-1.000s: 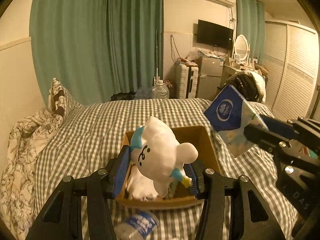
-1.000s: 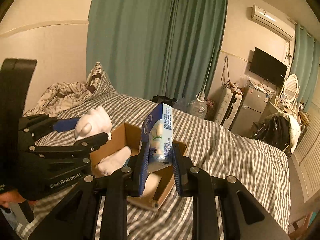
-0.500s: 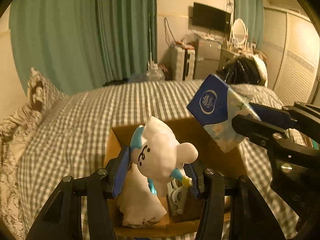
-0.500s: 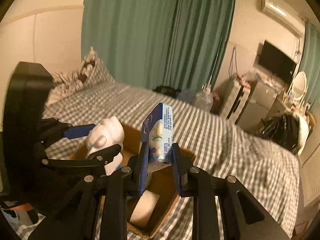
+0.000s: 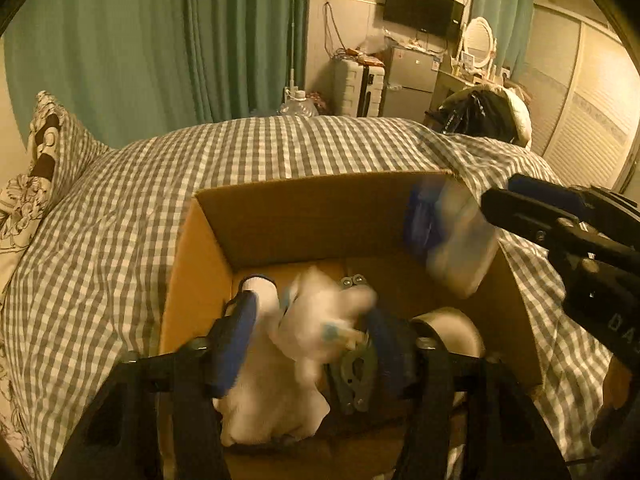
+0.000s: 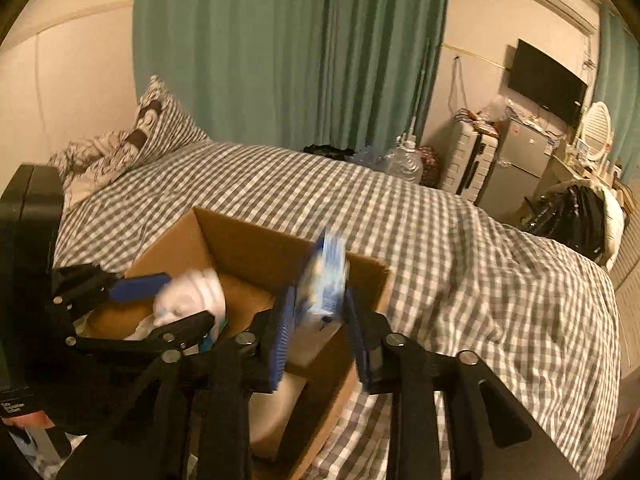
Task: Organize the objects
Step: 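Carry tissue pack and plush toy over the box and open both tools, then grasp the white tube with the right tool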
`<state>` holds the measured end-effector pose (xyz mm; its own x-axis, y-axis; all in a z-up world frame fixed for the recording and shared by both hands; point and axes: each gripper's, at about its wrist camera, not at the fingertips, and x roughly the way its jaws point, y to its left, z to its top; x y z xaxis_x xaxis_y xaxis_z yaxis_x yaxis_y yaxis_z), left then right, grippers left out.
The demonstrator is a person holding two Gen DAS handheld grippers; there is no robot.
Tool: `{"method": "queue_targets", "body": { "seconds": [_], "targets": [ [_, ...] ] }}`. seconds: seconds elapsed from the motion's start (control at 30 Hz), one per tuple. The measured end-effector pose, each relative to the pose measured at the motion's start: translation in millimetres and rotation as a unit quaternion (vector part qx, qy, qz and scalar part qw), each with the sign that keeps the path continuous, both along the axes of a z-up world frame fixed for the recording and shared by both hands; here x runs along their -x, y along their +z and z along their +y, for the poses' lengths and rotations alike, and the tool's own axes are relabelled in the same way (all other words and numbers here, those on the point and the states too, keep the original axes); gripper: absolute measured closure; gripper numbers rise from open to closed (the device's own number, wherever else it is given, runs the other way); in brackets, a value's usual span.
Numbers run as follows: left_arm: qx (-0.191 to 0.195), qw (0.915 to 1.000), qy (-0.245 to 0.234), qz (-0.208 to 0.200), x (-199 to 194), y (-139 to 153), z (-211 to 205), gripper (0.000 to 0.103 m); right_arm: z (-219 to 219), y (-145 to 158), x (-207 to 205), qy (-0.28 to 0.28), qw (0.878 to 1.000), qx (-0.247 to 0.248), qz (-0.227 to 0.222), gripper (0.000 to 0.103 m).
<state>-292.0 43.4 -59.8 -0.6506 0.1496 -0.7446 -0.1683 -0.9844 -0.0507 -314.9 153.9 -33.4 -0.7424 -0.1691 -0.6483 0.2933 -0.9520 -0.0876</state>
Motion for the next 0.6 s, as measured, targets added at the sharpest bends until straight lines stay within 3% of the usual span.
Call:
{"method": "queue_targets", "body": {
  "seconds": [0.03,0.07,0.27,0.43,0.6],
  "targets": [
    [0.001,1.0000,0.005,0.003,-1,4,0,0.024,2,3,-3,-0.005,1.000,0.001,0.005,0.059],
    [0.002,0.9999,0.010,0.010,-6,9,0,0.022,5,9,-8,-0.011,1.000,0.003,0.012,0.052],
    [0.014,0.9992,0.013,0.036,-30,41,-6,0.020,15,43,-42,-0.024,0.999,0.015,0.042,0.036],
    [0.012,0.9970,0.018,0.074,-59,78,-15,0.015,18,77,-78,-0.024,0.997,0.019,0.071,0.026],
    [0.010,0.9938,0.024,0.108,-87,112,-26,0.007,16,104,-112,-0.016,0.995,0.014,0.093,0.025]
  ]
}}
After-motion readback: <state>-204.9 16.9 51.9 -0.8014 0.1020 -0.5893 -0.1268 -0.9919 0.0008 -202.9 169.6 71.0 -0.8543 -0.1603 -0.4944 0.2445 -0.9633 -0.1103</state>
